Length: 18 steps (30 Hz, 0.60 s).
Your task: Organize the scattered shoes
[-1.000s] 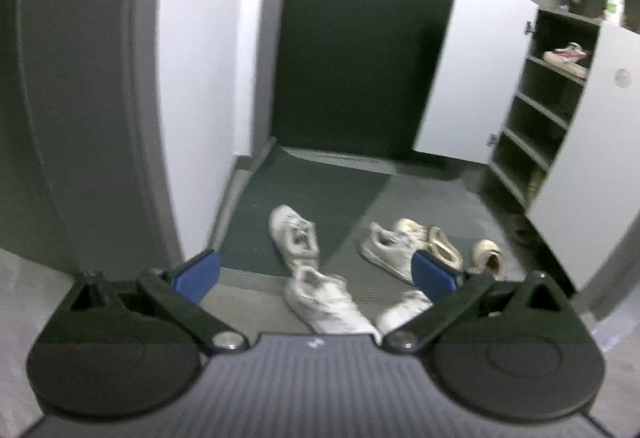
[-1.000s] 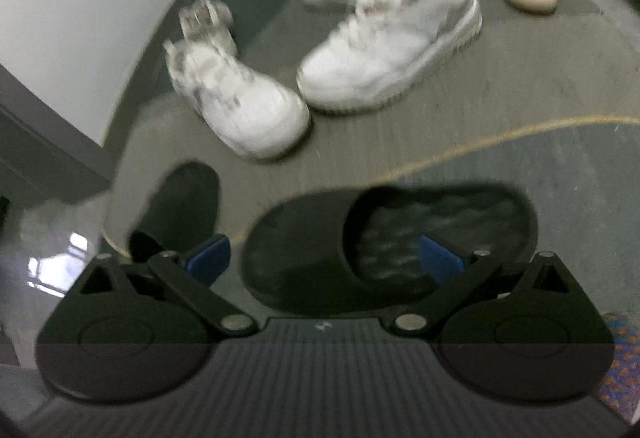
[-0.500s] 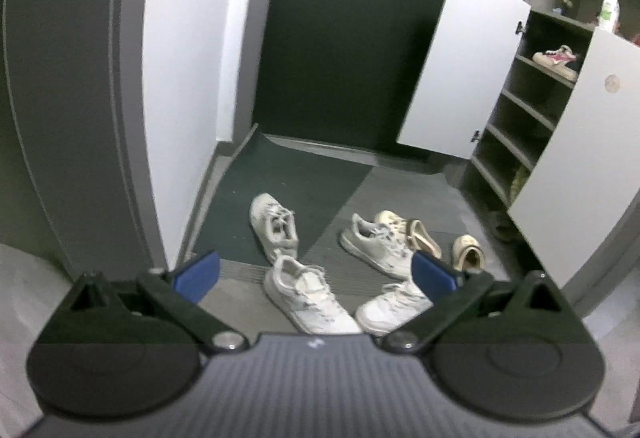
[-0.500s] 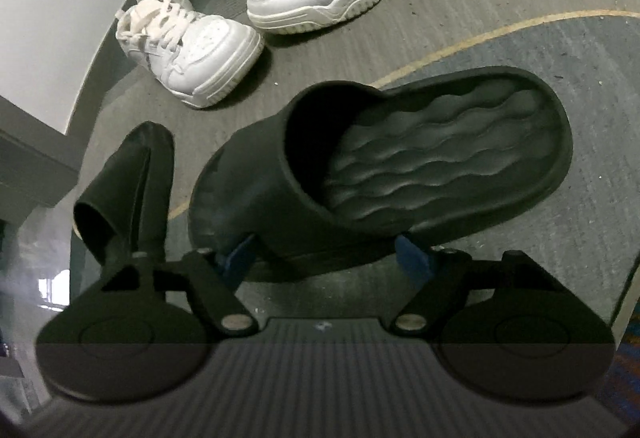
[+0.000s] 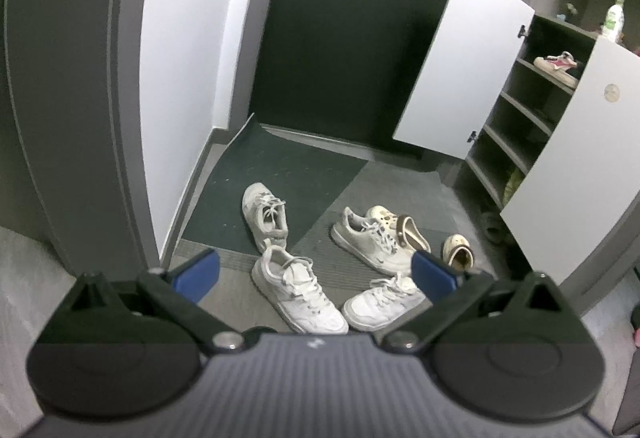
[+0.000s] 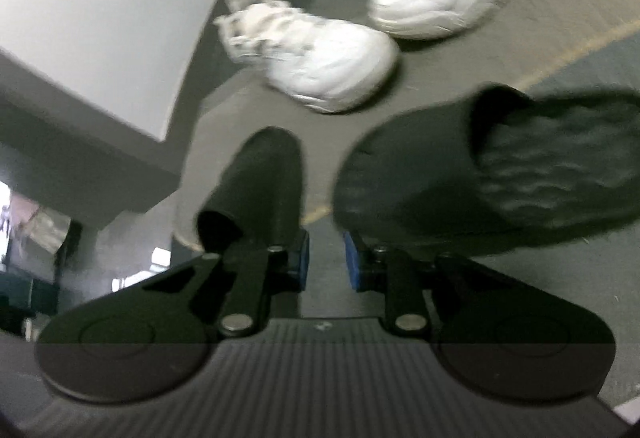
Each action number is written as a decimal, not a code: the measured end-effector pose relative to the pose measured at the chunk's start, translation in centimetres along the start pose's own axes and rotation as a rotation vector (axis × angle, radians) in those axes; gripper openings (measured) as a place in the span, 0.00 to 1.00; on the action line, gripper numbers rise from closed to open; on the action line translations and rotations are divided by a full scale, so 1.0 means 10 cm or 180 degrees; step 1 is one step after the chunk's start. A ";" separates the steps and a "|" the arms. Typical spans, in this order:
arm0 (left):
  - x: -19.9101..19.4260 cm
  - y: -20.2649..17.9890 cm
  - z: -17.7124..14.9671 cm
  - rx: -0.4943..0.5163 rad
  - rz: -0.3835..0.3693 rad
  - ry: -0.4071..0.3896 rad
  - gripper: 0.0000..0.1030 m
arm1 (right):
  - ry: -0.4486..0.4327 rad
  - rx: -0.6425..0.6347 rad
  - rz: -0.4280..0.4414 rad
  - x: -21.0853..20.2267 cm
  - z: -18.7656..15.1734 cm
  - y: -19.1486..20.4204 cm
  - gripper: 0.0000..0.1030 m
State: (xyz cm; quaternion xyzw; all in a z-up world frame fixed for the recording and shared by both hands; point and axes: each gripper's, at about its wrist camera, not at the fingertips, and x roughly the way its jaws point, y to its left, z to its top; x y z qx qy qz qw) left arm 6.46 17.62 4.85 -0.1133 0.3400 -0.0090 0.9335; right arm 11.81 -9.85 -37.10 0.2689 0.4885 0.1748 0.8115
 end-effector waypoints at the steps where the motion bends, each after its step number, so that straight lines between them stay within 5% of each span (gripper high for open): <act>1: 0.00 0.00 -0.01 0.0008 0.0016 0.0005 1.00 | -0.0041 -0.0189 -0.0049 -0.03 0.02 0.06 0.24; 4: 0.03 0.02 -0.02 0.0031 0.0039 0.0035 1.00 | -0.0181 -0.0883 -0.0361 -0.13 0.10 0.18 0.32; 6: 0.03 0.04 -0.02 0.0012 0.0039 0.0056 1.00 | -0.0313 -0.1097 -0.0661 -0.20 0.16 0.10 0.66; 8: 0.03 0.08 -0.02 -0.0028 0.0027 0.0070 1.00 | -0.0225 -0.1375 -0.0796 -0.19 0.18 0.04 0.85; 14: -0.03 0.14 0.04 -0.0107 -0.0017 0.0016 1.00 | 0.0462 -0.2323 -0.0883 -0.02 0.16 -0.10 0.81; 18: -0.03 0.16 0.07 -0.0179 -0.0120 0.0055 1.00 | 0.0560 -0.2551 -0.0995 0.19 0.09 -0.10 0.71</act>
